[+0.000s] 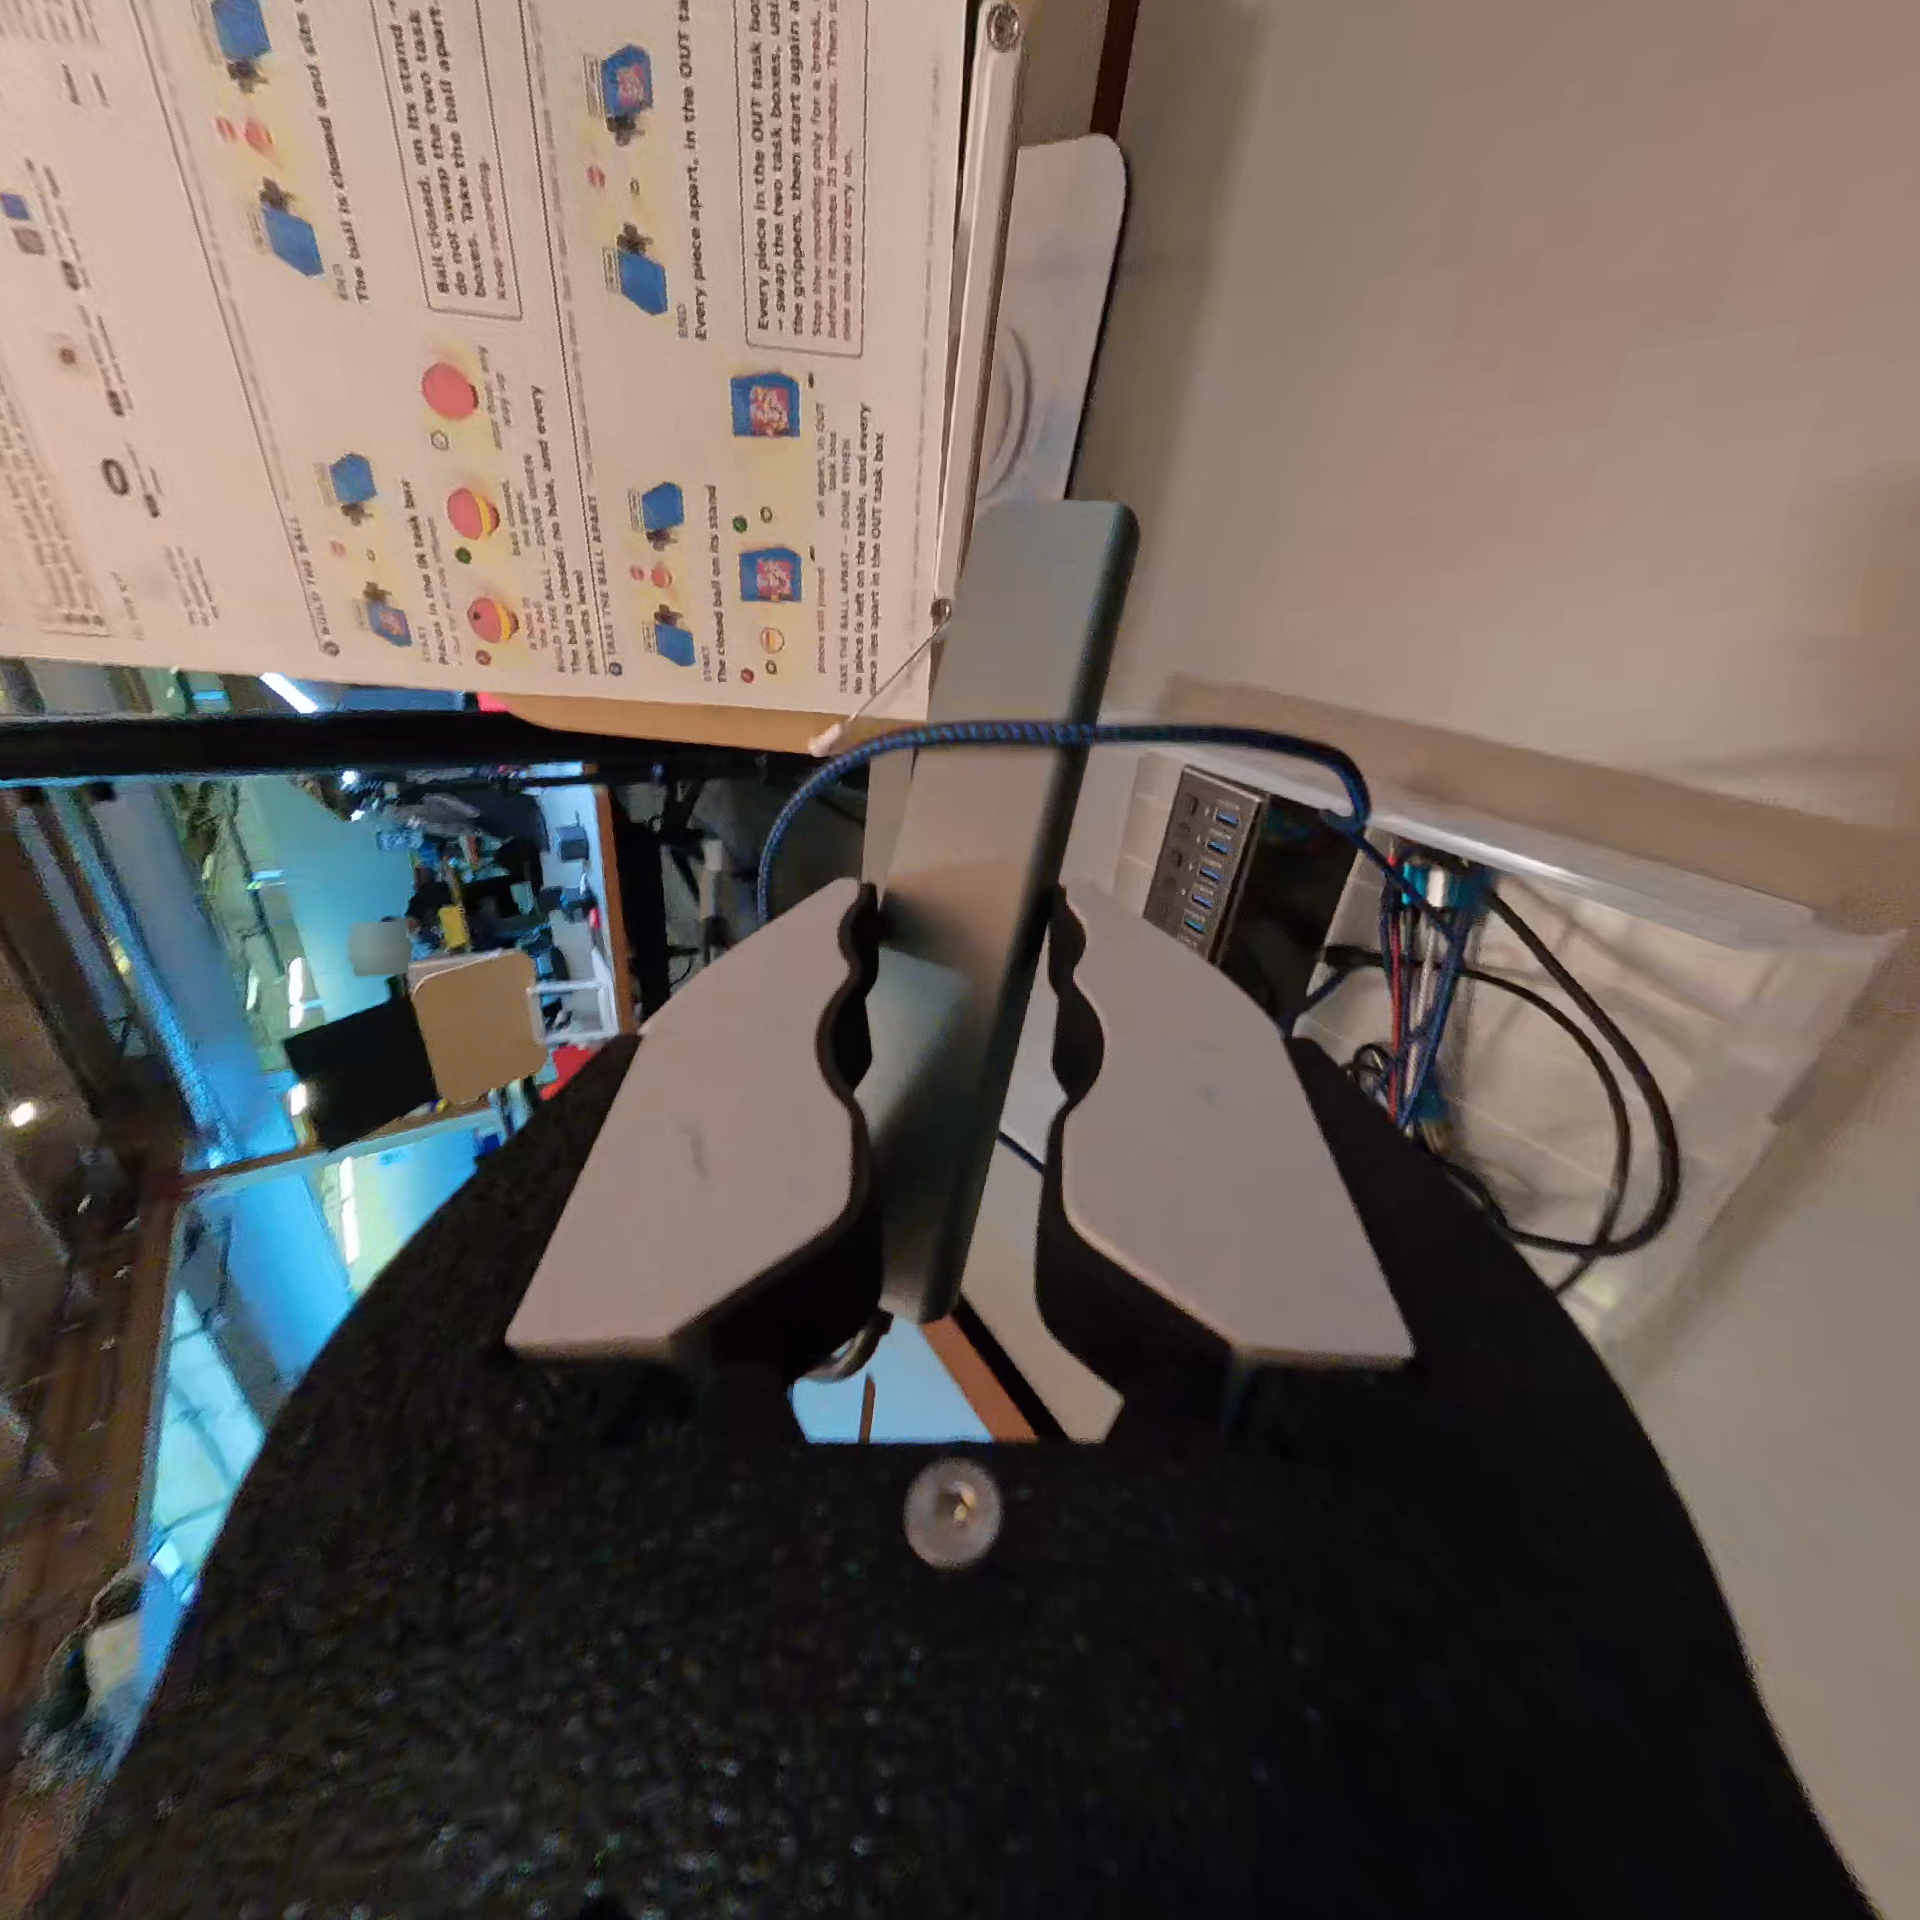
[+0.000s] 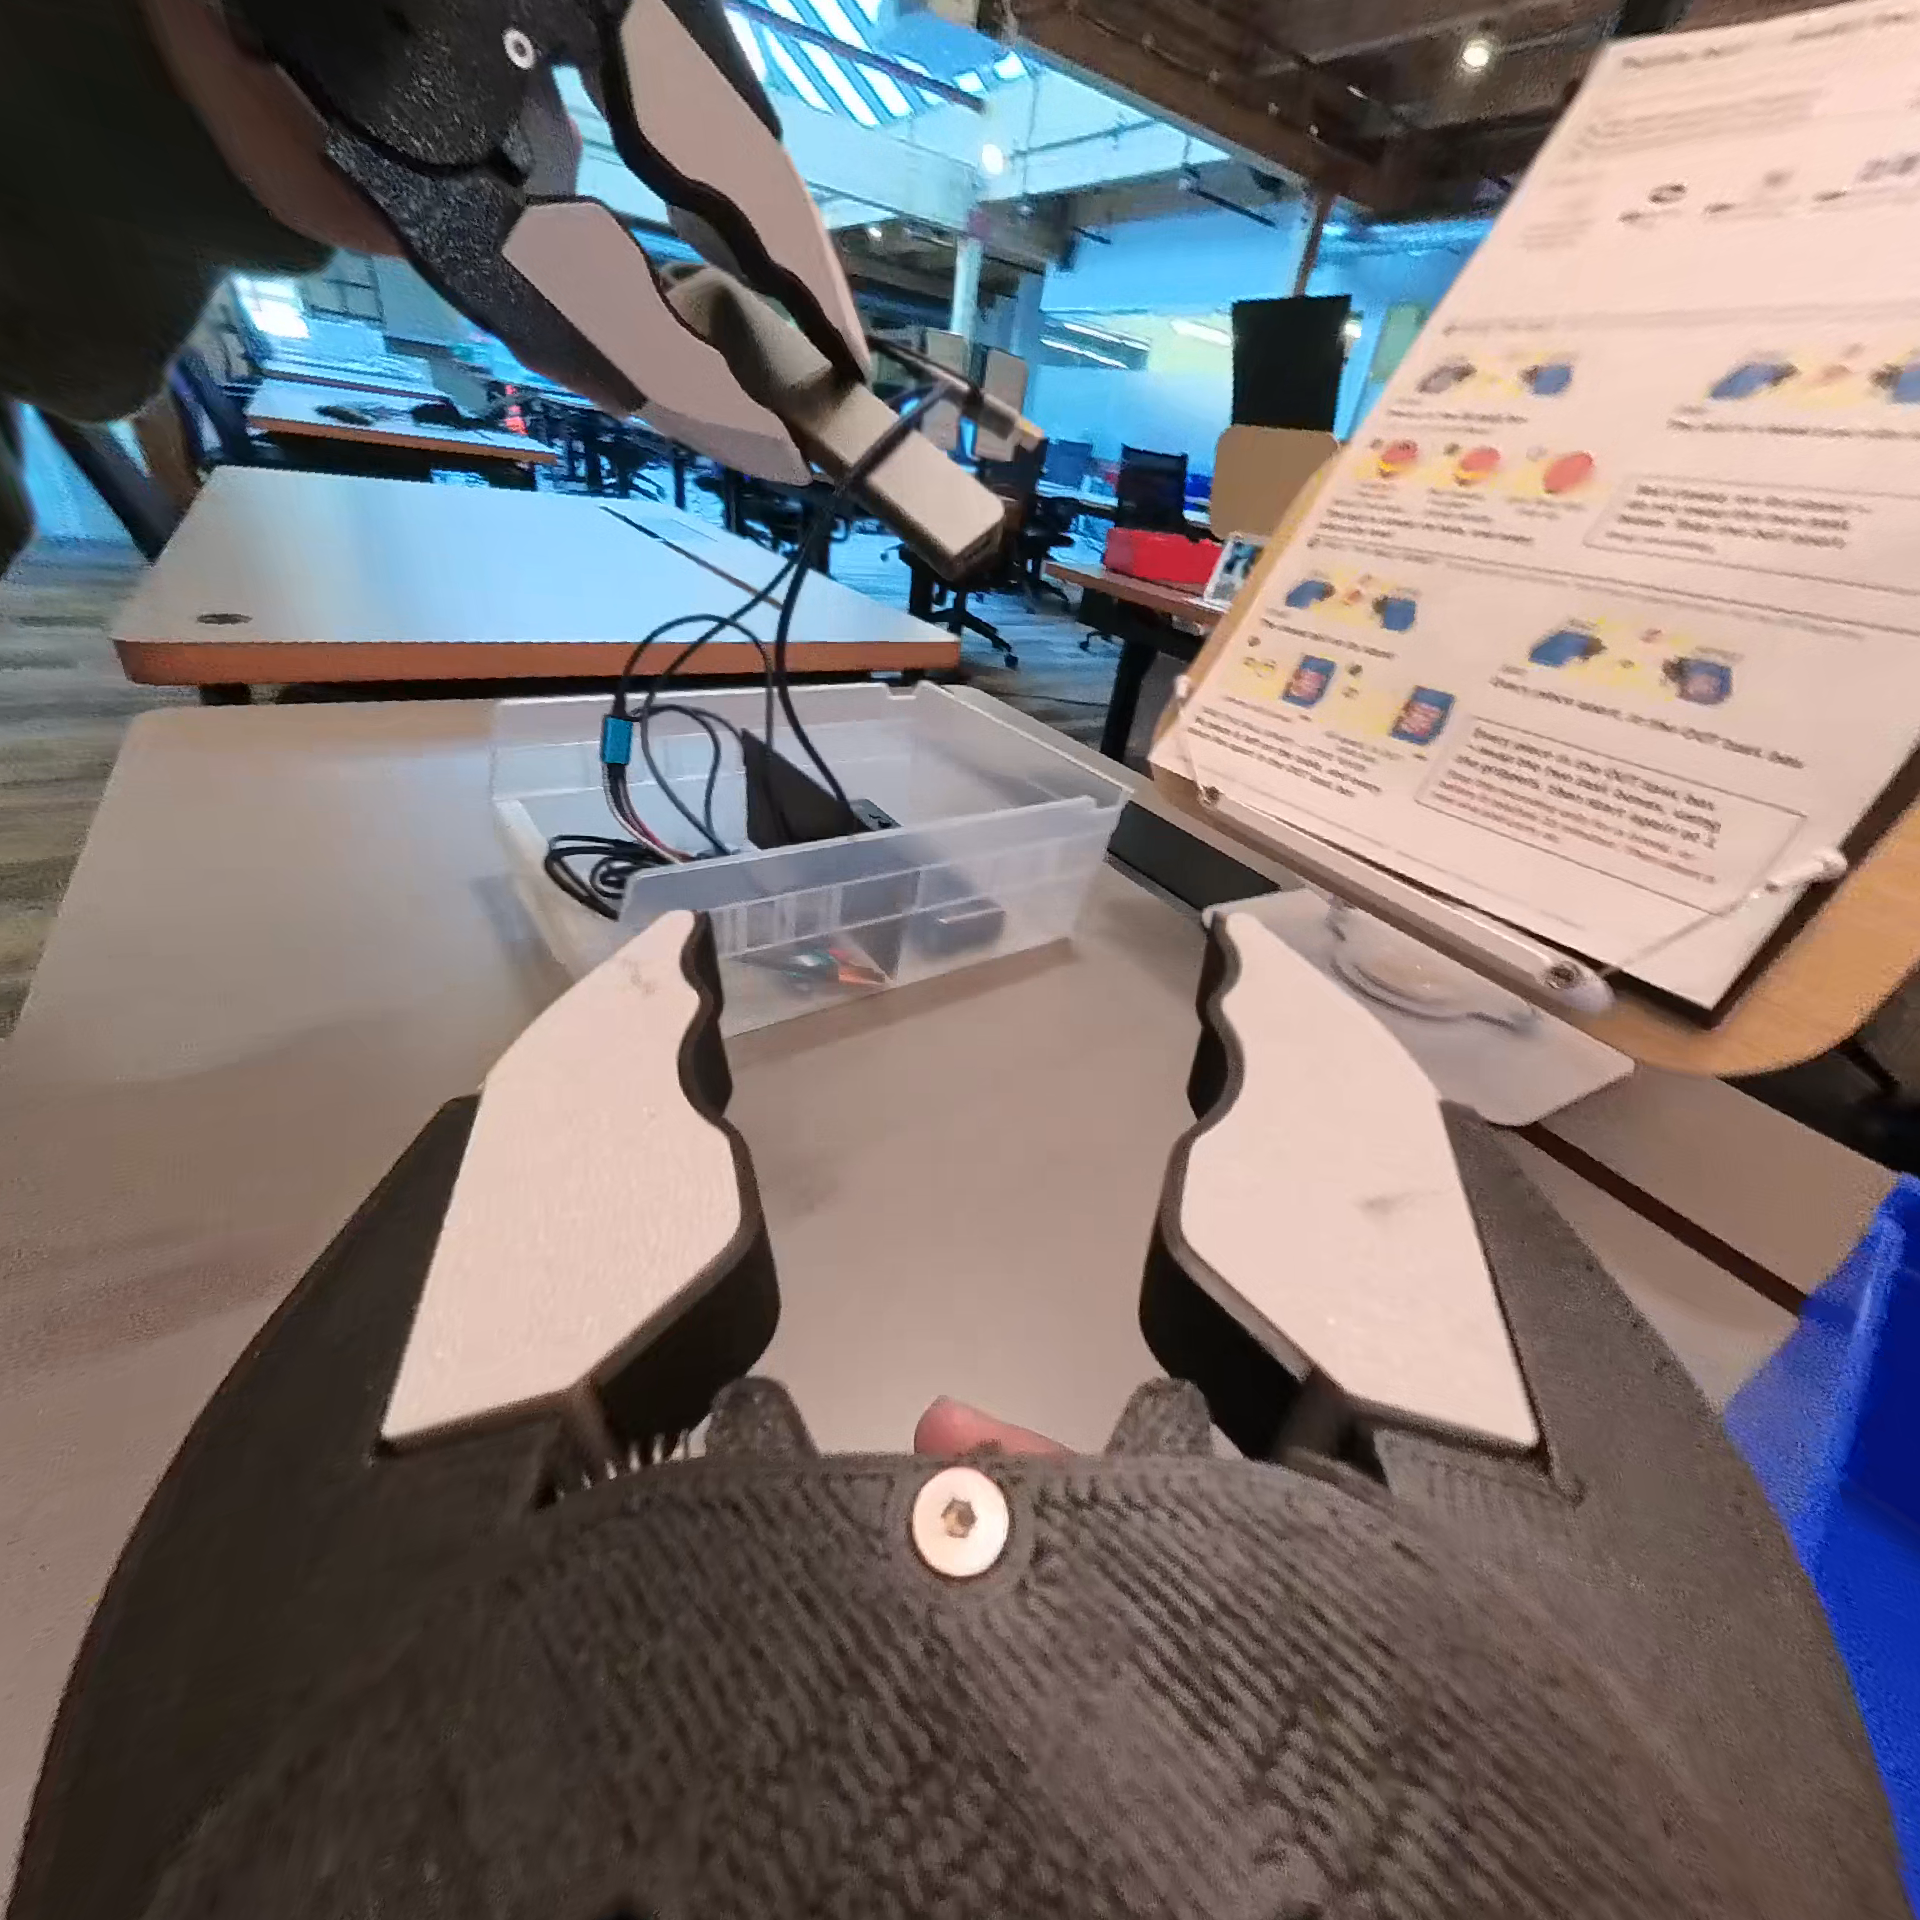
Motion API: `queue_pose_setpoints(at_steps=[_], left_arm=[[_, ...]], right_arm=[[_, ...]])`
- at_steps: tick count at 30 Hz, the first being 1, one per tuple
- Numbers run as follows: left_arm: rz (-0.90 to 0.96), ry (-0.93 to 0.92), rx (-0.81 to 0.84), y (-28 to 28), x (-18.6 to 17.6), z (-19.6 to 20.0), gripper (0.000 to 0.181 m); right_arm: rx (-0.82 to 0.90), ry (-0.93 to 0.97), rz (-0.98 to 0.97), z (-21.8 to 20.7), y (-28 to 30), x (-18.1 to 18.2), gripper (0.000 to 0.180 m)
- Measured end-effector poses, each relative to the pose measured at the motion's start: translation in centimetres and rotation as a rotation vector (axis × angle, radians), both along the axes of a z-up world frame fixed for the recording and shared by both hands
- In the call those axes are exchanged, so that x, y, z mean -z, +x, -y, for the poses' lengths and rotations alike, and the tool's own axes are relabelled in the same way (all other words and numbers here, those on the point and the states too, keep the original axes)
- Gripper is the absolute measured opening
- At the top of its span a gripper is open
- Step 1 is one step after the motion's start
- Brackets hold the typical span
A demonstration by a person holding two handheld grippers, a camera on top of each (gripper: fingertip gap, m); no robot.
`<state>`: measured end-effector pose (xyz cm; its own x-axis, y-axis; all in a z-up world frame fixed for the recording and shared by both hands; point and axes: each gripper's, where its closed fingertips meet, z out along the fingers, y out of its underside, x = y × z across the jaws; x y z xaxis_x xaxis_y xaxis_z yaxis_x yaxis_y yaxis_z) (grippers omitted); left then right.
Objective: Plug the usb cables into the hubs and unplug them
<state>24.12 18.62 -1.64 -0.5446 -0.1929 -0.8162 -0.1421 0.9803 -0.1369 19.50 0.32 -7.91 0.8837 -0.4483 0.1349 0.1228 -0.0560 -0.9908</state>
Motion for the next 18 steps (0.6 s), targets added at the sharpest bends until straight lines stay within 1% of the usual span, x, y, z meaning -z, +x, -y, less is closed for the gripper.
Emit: queue_pose_setpoints(at_steps=[1,3,6,9,10,12,13,15,16,18], left_arm=[[0.001,0.053,-0.032,-0.7,0.1,-0.4,0.031],[-0.085,0.233,-0.103,-2.1,1.6,-2.7,0.03],[-0.289,0.312,-0.148,-3.1,5.3,-5.4,0.03],[-0.48,0.476,-0.135,-3.4,8.2,-8.6,0.031],[-0.555,0.503,-0.124,-3.6,9.0,-9.3,0.031],[-0.678,0.459,-0.084,-4.0,10.0,-9.4,0.031],[-0.705,0.41,-0.063,-3.9,9.8,-8.9,0.031],[-0.672,0.334,-0.04,-3.1,8.1,-7.7,0.03],[-0.639,0.3,-0.022,-2.7,6.9,-7.0,0.03],[-0.51,0.245,0.013,-1.5,3.9,-5.6,0.03]], right_arm=[[-0.009,-0.01,0.016,-0.2,-0.3,0.0,0.087],[-0.014,-0.053,0.042,-0.3,-0.6,0.4,0.087],[0.003,-0.081,0.049,0.3,-0.1,0.5,0.086],[0.026,-0.055,0.008,1.1,0.6,0.6,0.085],[0.034,-0.051,-0.007,1.4,0.9,0.8,0.084],[0.047,-0.055,-0.026,1.8,1.3,1.3,0.084],[0.051,-0.061,-0.031,2.1,1.5,1.5,0.084],[0.062,-0.075,-0.033,2.6,1.9,1.8,0.084],[0.066,-0.075,-0.029,2.8,2.1,1.8,0.084],[0.067,-0.062,-0.035,3.2,2.4,1.7,0.084]])
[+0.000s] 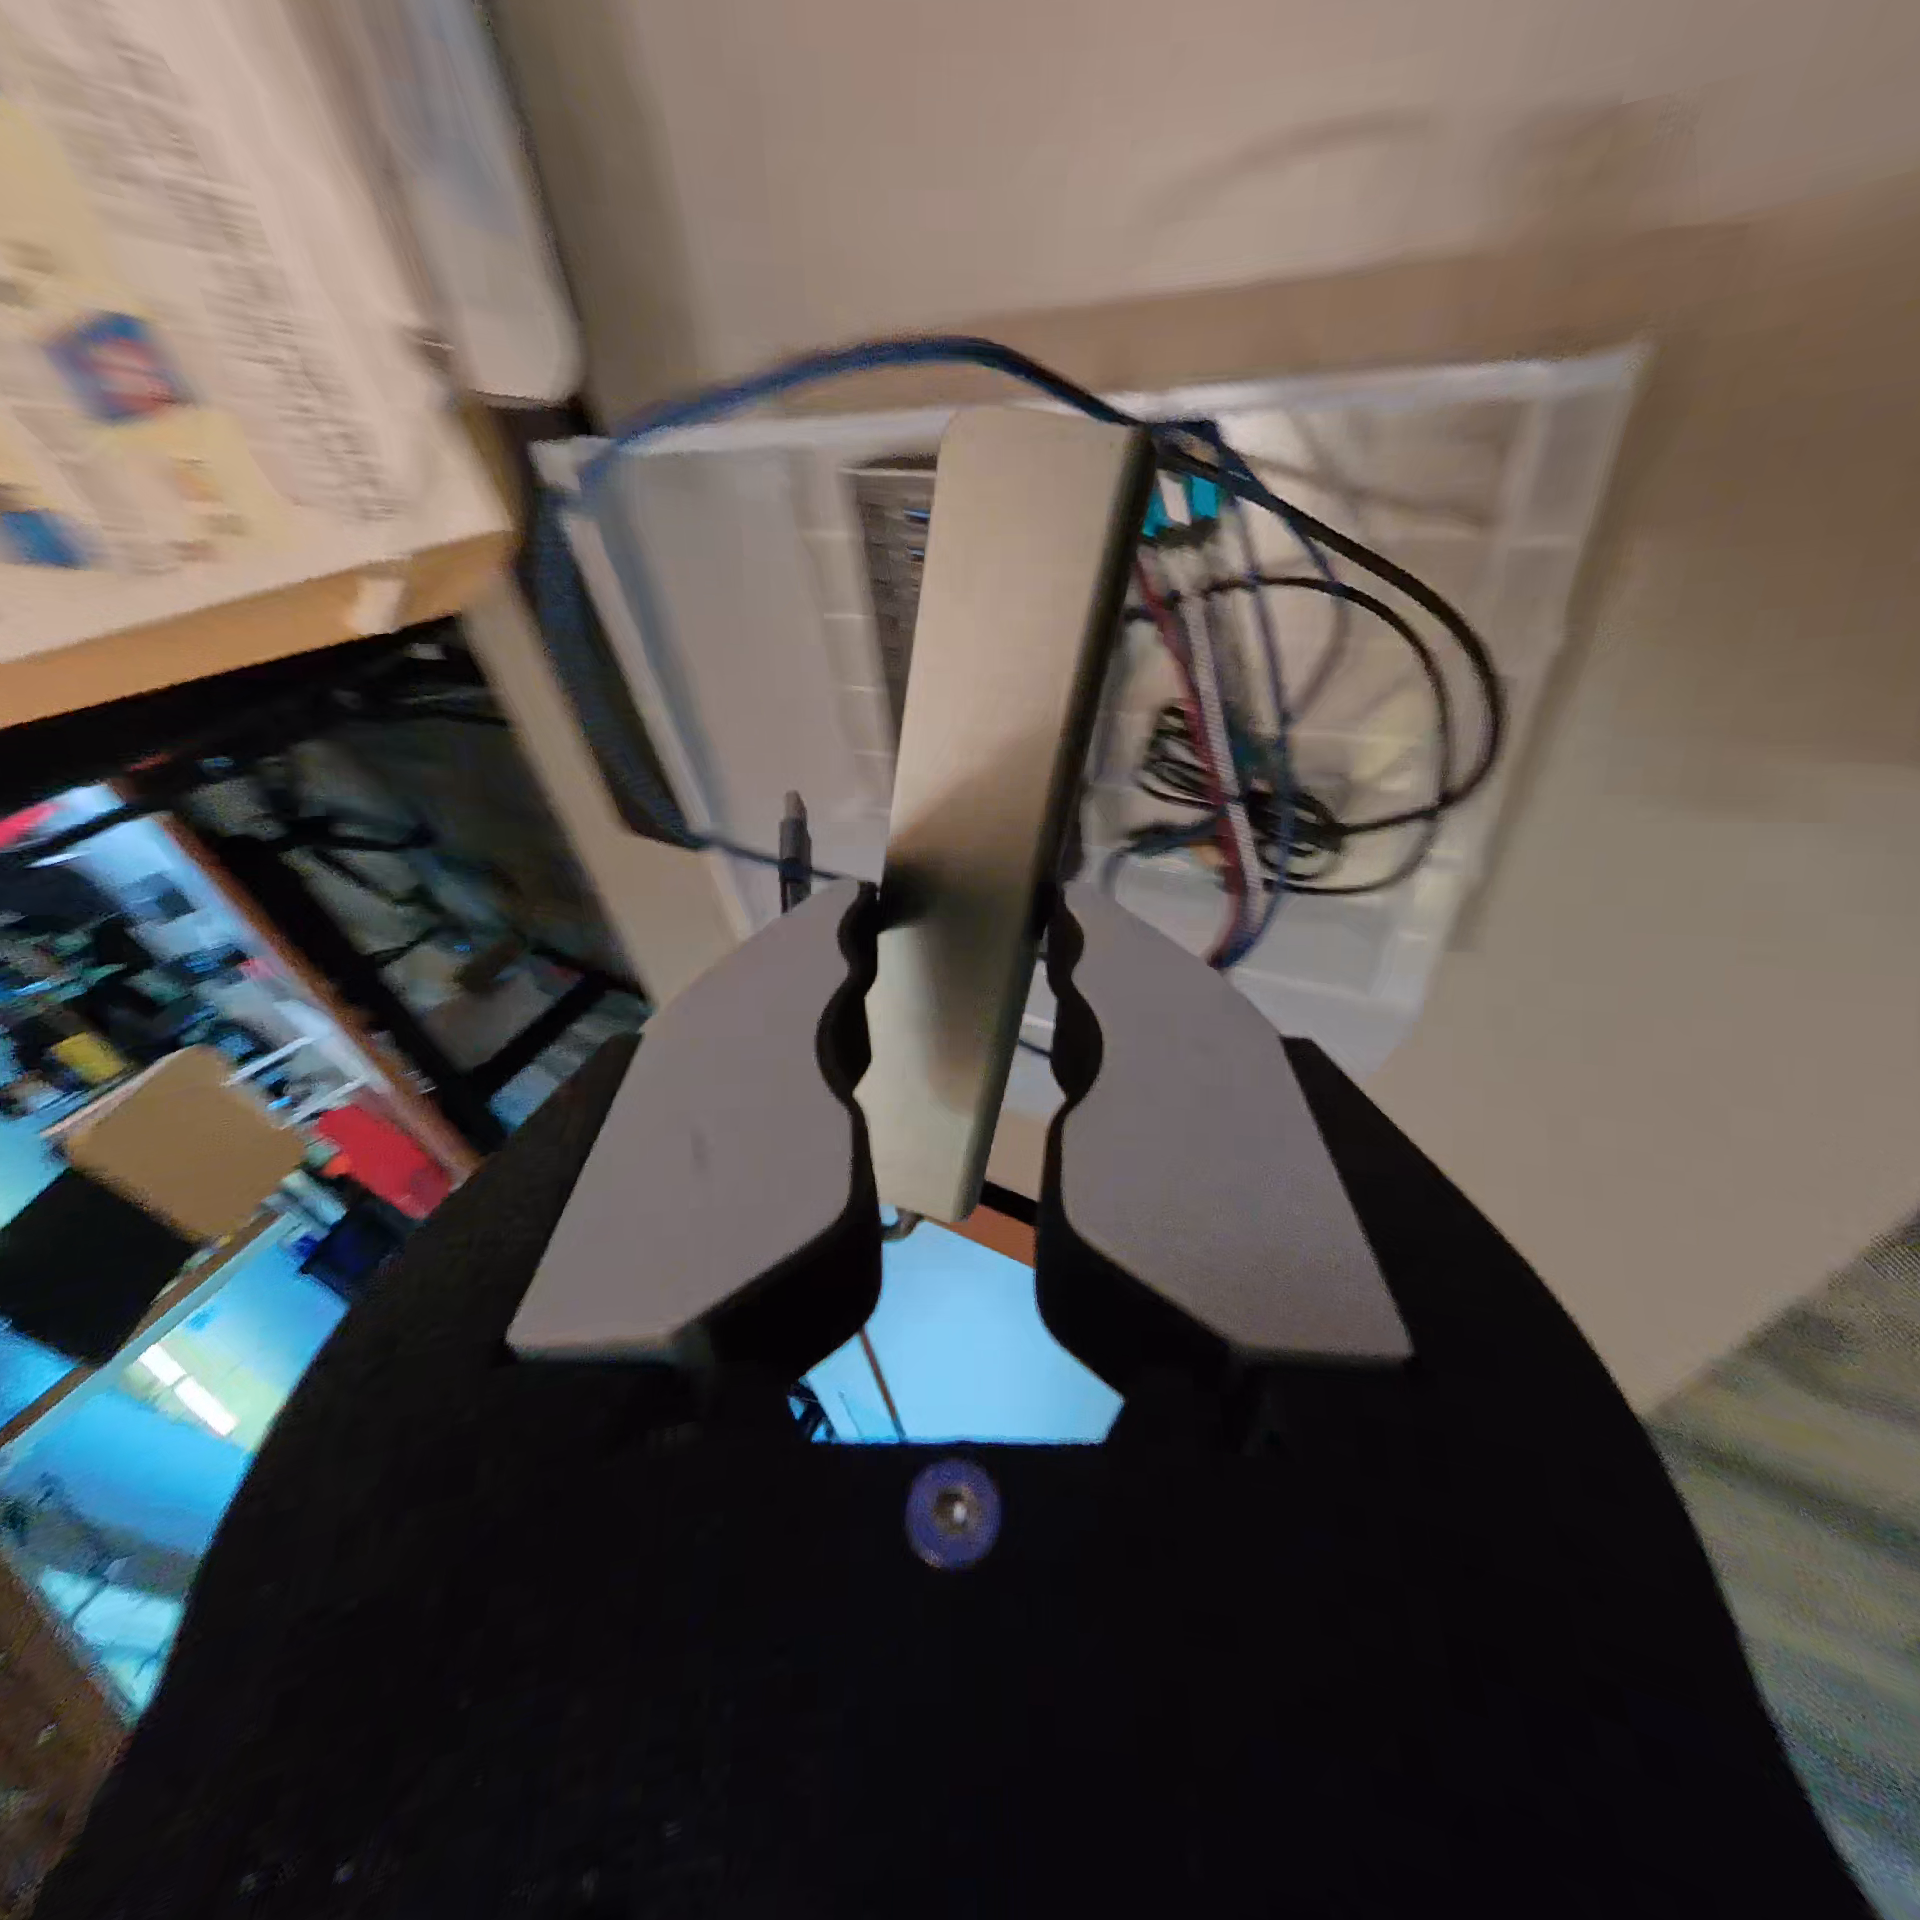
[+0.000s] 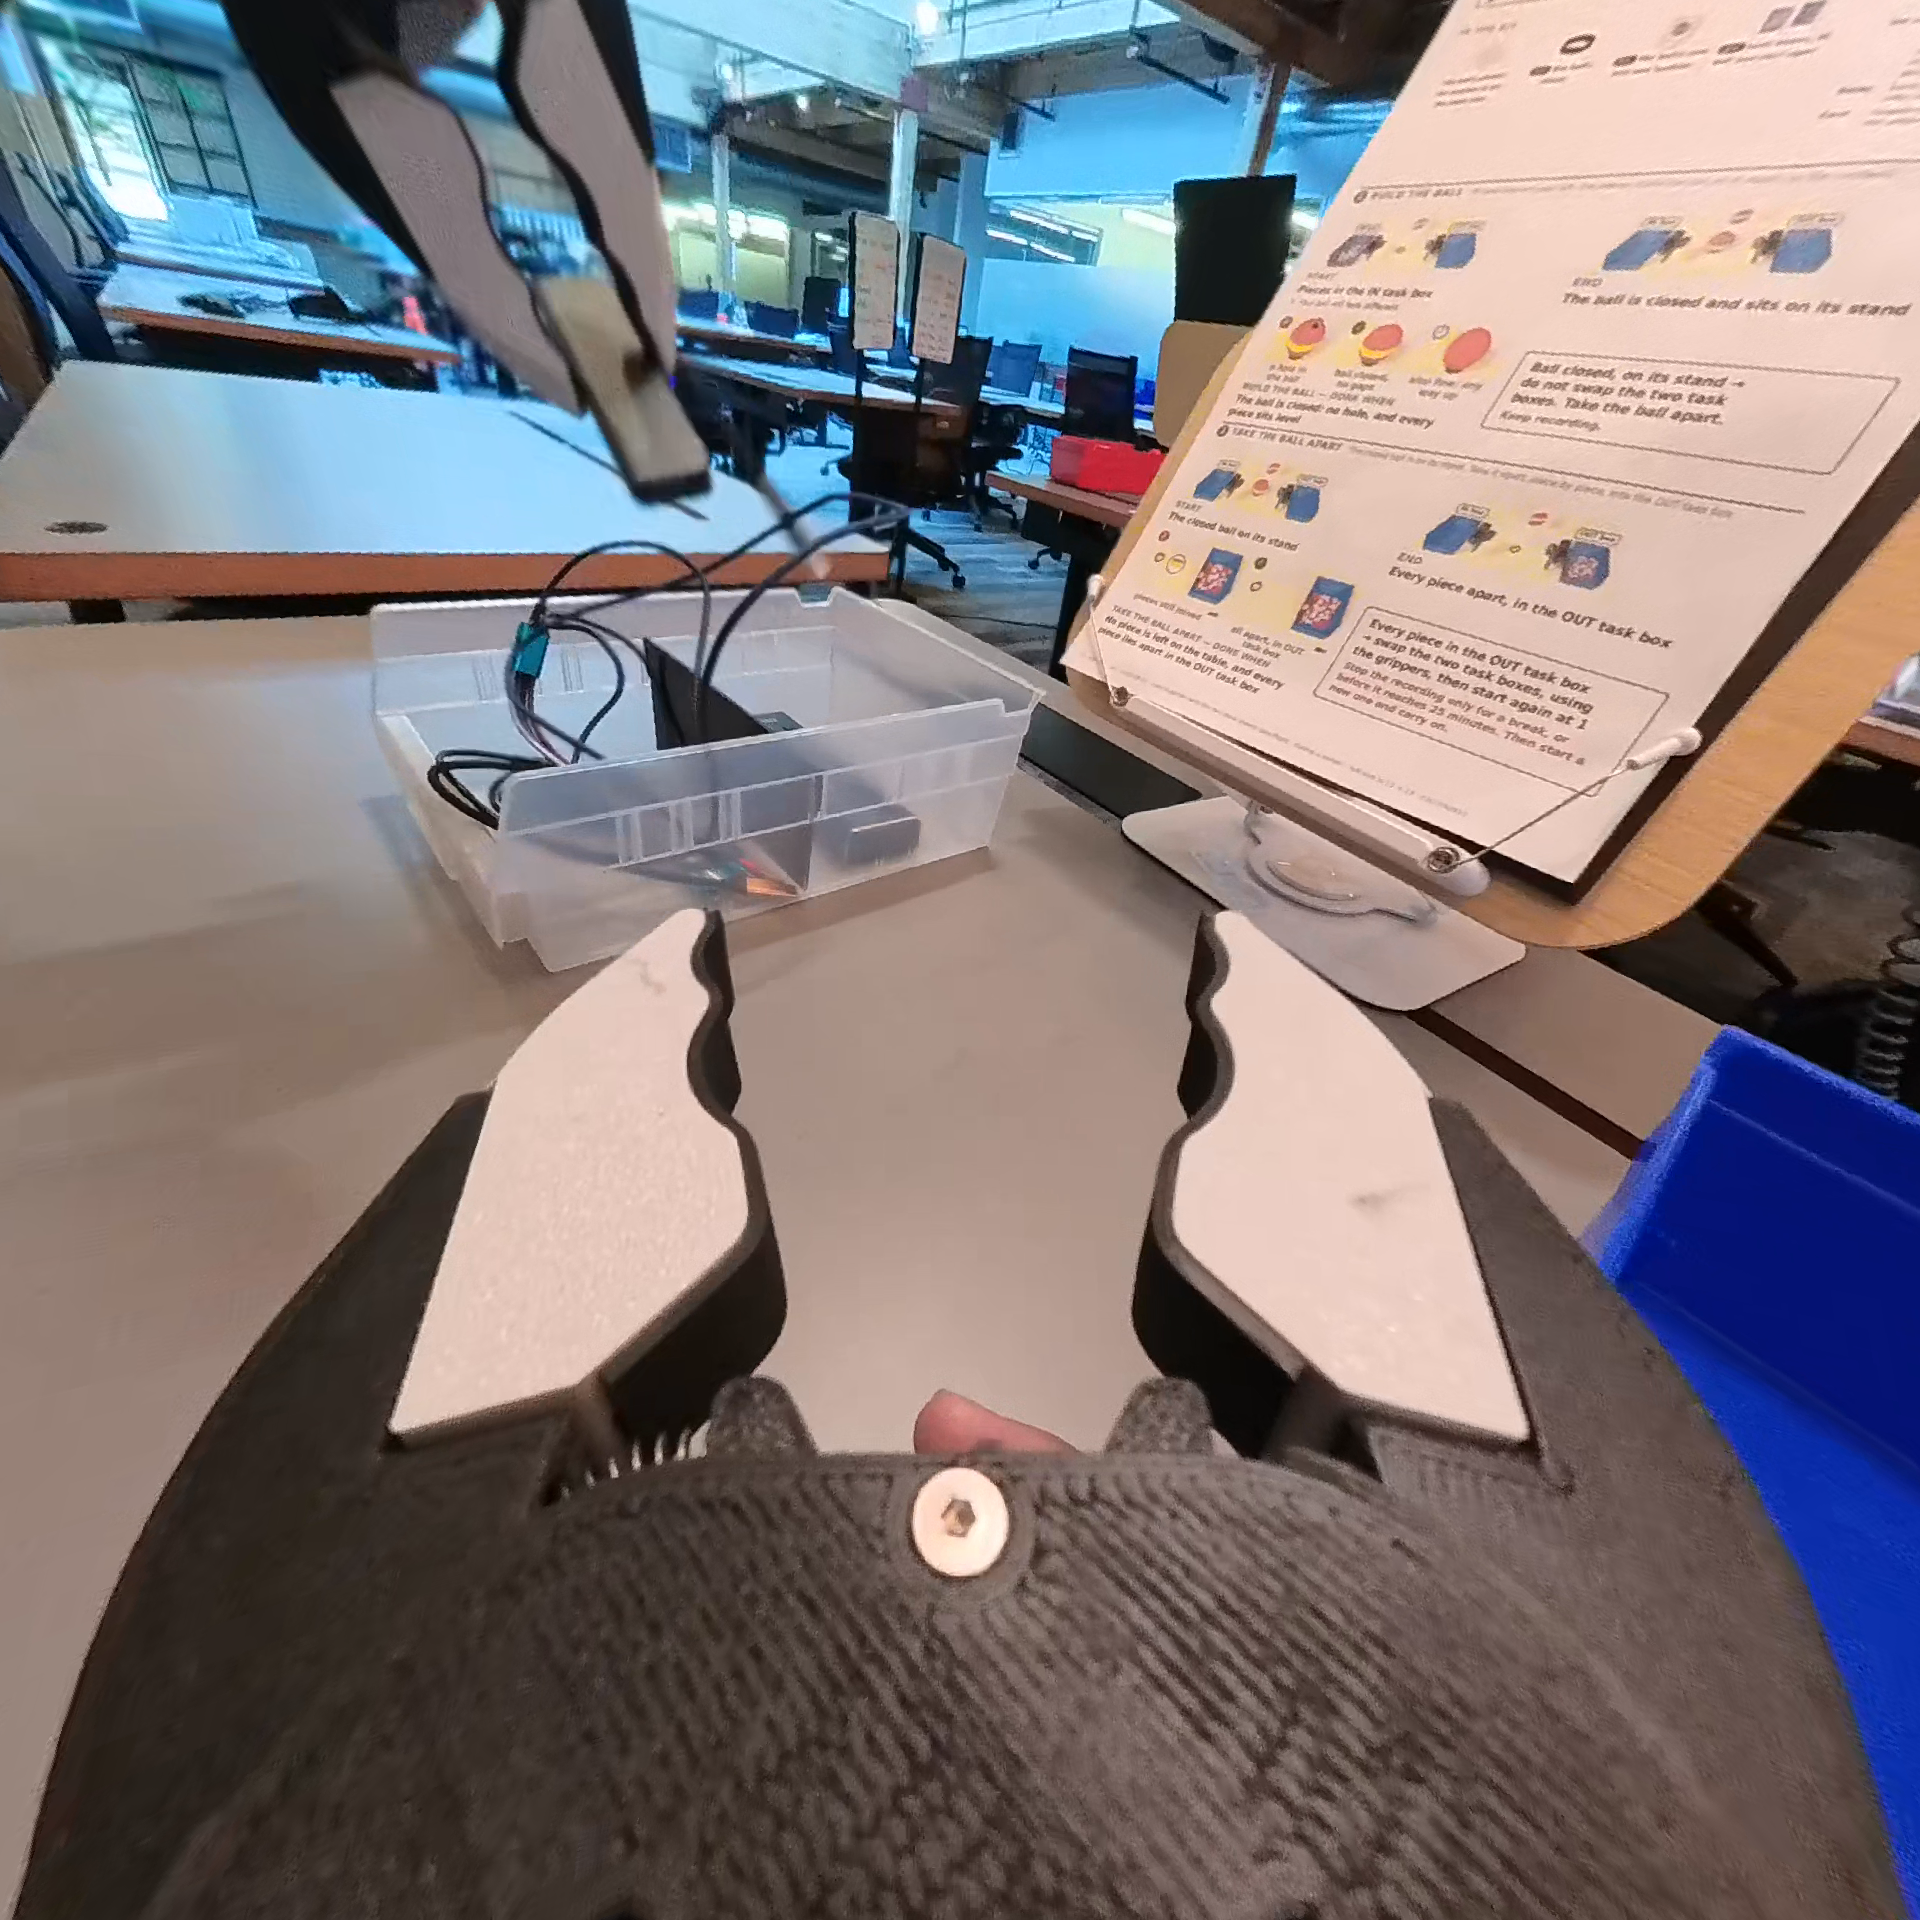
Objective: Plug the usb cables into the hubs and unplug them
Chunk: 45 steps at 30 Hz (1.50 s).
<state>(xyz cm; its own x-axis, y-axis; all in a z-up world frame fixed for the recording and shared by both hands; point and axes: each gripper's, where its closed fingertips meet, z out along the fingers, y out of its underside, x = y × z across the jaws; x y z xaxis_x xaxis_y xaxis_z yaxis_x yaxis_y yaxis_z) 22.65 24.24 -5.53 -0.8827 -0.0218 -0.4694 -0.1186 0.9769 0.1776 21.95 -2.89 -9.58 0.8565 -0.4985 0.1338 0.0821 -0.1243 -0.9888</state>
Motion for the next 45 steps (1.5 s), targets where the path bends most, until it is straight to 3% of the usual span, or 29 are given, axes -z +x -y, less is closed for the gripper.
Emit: queue_pose_setpoints(at_steps=[4,8,12,17,21,24,26,28,34,41,45], left_arm=[[0.349,0.051,0.002,2.7,-7.1,-0.3,0.03],[0.526,-0.026,0.067,2.2,-10.2,2.0,0.03],[0.472,-0.331,0.242,-1.4,-7.2,9.9,0.03],[0.365,-0.757,0.412,-5.5,-2.6,18.4,0.029],[0.28,-1.106,0.427,-7.0,-0.4,21.6,0.029],[0.235,-1.259,0.453,-8.0,1.0,23.4,0.029],[0.208,-1.333,0.466,-8.5,1.8,24.0,0.029],[0.199,-1.391,0.454,-8.7,2.4,24.3,0.029],[0.221,-1.482,0.388,-8.8,2.8,23.6,0.029],[0.407,-1.239,0.358,-7.3,3.3,22.7,0.029],[0.387,-1.285,0.332,-7.2,3.1,23.3,0.029]], right_arm=[[-0.015,0.082,-0.03,0.4,0.1,-0.6,0.084],[-0.045,0.122,-0.013,0.0,-0.5,-1.6,0.084],[-0.104,0.145,0.079,-1.1,-2.3,-3.3,0.085],[-0.283,0.327,0.172,-2.8,-6.5,-6.4,0.078],[-0.356,0.394,0.227,-3.0,-8.7,-7.8,0.069],[-0.399,0.395,0.263,-3.0,-9.6,-8.1,0.052],[-0.425,0.378,0.286,-3.0,-10.0,-7.9,0.03],[-0.439,0.361,0.273,-2.8,-10.0,-7.4,0.029],[-0.456,0.364,0.242,-2.1,-9.2,-6.6,0.035],[-0.372,0.321,0.14,-2.7,-7.4,-5.6,0.029],[-0.408,0.397,0.061,-2.1,-7.1,-5.9,0.029]])
